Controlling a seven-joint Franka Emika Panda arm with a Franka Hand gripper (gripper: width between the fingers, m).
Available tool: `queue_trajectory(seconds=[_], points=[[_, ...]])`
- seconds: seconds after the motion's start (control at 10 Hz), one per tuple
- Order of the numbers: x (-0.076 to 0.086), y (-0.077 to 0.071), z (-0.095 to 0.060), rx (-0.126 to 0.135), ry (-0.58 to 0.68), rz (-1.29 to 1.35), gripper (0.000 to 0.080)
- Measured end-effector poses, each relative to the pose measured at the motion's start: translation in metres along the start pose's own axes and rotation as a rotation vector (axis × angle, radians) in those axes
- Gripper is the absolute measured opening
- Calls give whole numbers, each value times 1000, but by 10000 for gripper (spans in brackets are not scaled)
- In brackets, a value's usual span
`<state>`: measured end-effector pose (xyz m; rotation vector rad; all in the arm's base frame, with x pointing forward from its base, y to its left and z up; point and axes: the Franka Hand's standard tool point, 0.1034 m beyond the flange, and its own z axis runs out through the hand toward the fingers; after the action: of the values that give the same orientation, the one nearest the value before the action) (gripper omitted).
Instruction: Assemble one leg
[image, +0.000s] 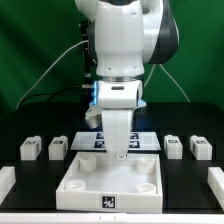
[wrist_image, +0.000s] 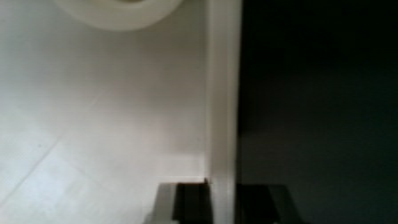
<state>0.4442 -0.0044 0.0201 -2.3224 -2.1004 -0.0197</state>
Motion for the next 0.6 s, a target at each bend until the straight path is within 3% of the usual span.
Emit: queue_trajectory(seconds=[0.4, 0.6], points=[[1, 0, 0, 0, 0, -1, 58], [26, 11, 0, -10, 18, -51, 58]])
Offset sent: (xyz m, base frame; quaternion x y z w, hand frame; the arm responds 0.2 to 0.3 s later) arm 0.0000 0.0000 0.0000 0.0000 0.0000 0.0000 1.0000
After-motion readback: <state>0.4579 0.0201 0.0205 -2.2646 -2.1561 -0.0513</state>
